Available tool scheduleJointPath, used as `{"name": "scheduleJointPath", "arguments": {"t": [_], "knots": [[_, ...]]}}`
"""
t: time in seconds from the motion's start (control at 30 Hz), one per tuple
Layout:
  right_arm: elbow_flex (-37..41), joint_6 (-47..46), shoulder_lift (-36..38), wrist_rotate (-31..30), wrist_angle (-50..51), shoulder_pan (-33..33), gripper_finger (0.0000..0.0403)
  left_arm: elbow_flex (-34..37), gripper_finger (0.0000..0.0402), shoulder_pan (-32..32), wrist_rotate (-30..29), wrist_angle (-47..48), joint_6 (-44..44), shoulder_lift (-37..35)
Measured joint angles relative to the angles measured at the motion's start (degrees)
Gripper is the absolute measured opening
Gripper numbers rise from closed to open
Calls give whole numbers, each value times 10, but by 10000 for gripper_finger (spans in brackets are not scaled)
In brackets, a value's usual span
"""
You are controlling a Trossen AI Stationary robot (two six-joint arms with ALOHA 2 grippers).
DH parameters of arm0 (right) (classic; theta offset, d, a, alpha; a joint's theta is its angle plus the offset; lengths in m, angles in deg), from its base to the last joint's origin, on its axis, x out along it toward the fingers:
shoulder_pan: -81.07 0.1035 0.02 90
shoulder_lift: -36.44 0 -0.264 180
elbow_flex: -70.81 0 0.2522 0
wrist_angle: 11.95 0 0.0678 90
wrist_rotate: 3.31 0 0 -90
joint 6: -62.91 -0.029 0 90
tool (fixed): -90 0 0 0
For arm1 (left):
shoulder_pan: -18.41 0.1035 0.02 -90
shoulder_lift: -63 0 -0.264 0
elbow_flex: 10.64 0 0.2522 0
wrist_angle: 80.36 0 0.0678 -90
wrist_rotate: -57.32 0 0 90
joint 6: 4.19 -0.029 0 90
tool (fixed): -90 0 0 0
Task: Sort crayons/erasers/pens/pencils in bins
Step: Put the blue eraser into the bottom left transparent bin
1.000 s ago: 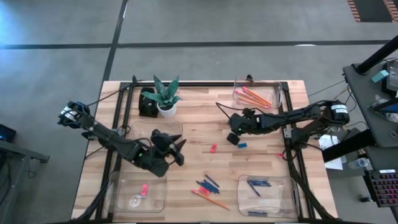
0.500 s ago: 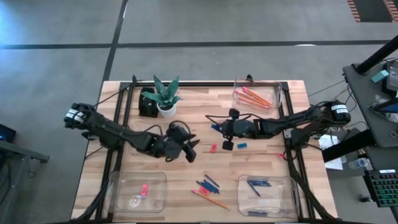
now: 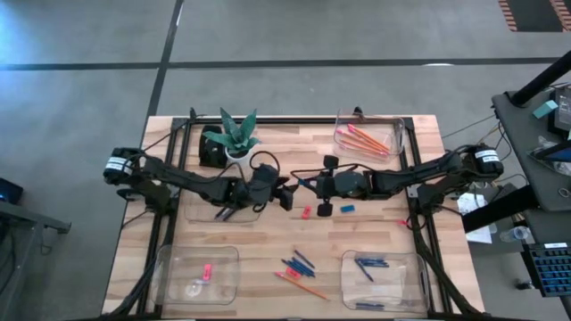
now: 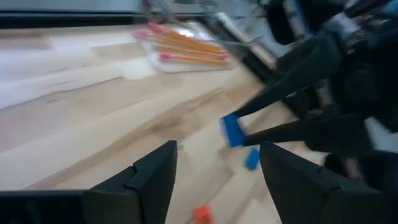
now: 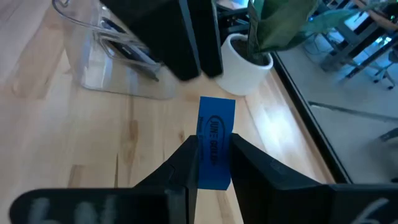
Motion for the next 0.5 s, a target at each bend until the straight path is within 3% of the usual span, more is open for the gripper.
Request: {"name": "scheduleJointPath", "arguments": {"t": [0.17,0.5], "knots": [[-6,9,0,0,0,0,70,-1,221,6,11,-62,-2,18],[-13,35,0,0,-23,0,68,0,221,8,10,-100,-2,19]]}}
